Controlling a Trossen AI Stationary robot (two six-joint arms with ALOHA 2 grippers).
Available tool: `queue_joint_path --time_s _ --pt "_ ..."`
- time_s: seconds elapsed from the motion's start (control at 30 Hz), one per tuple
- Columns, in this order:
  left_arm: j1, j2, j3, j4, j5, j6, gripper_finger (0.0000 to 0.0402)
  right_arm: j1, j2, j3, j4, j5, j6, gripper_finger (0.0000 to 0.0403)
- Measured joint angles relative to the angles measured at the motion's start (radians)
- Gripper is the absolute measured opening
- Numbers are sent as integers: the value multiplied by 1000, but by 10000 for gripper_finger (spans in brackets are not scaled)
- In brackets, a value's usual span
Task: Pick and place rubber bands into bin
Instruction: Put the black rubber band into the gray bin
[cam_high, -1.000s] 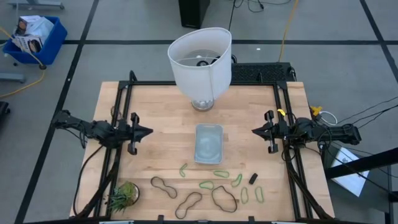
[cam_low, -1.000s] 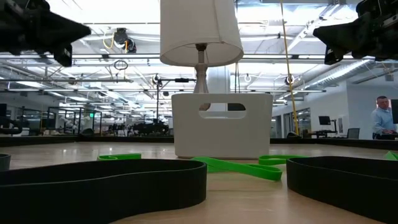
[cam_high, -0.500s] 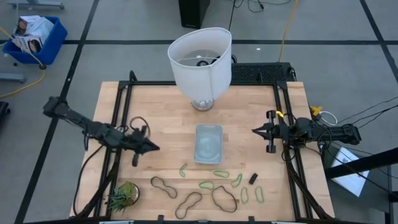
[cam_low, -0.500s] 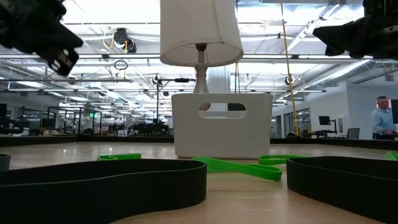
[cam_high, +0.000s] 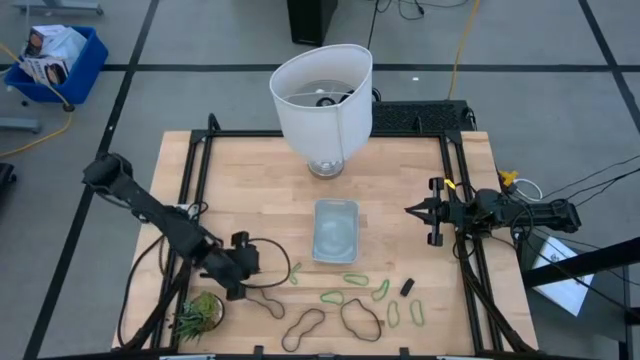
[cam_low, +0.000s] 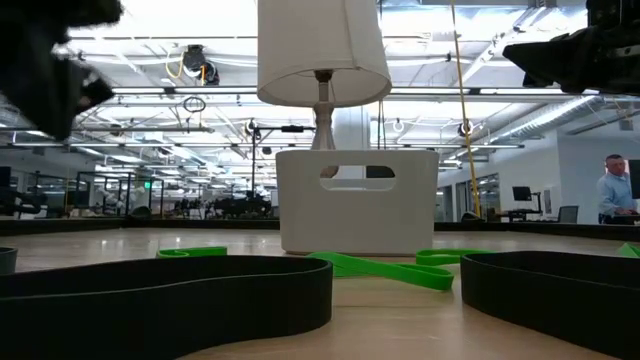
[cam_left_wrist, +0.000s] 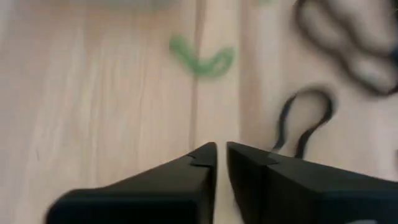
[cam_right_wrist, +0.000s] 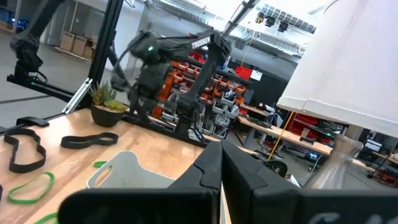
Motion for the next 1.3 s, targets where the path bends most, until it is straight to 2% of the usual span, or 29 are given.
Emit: queue_joint_path --time_s 0.17,0.27,0.37,0.47,0.6,0.9,1.03,1.2,1.3 --pt "-14 108 1 -17 67 -68 135 0 0 0 2 93 4 3" --pt "-30 150 1 26 81 -49 189 0 0 0 5 148 26 7" --pt "-53 175 1 67 81 -17 229 0 0 0 8 153 27 12" --pt "-69 198 1 77 73 2 252 0 0 0 9 152 27 17" --pt "-79 243 1 78 64 5 258 0 0 0 9 152 31 23" --pt "-79 325 7 94 64 27 207 0 0 0 8 151 58 24" --pt "-79 321 4 107 66 39 144 0 0 0 8 151 58 23" --pt "-80 301 1 153 90 156 25 0 0 0 8 151 57 20" --pt "-74 272 -4 166 95 205 13 0 0 0 8 151 56 20"
